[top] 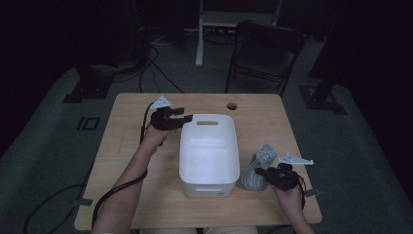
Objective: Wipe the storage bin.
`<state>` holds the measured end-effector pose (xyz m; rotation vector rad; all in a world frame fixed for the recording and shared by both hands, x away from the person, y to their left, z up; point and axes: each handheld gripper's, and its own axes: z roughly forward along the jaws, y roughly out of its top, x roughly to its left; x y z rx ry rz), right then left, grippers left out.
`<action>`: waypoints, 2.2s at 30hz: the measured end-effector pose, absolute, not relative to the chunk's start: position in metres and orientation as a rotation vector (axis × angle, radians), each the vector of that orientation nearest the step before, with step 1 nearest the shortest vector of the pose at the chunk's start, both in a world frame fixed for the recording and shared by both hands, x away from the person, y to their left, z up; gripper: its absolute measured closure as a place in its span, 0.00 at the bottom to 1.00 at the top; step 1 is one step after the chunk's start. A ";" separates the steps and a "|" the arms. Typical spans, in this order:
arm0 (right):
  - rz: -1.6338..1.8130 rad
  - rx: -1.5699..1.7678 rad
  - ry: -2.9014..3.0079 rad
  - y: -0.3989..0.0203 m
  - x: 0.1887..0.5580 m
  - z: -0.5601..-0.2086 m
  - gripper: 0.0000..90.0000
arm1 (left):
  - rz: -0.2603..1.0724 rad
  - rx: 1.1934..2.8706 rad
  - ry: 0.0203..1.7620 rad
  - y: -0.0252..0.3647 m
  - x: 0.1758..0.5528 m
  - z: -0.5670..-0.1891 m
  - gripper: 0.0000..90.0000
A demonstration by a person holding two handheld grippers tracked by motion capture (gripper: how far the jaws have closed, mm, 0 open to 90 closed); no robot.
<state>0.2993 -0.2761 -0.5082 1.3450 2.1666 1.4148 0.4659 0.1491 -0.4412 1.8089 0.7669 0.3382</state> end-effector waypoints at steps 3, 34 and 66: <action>1.410 1.346 2.170 -0.276 0.299 -0.509 0.82 | 0.299 1.815 0.768 0.148 0.472 -0.443 0.51; 1.407 1.357 2.156 -0.279 0.297 -0.507 0.82 | 0.362 1.865 0.774 0.163 0.450 -0.450 0.81; 1.422 1.360 2.137 -0.283 0.296 -0.503 0.83 | 0.412 1.876 0.854 0.183 0.429 -0.445 0.82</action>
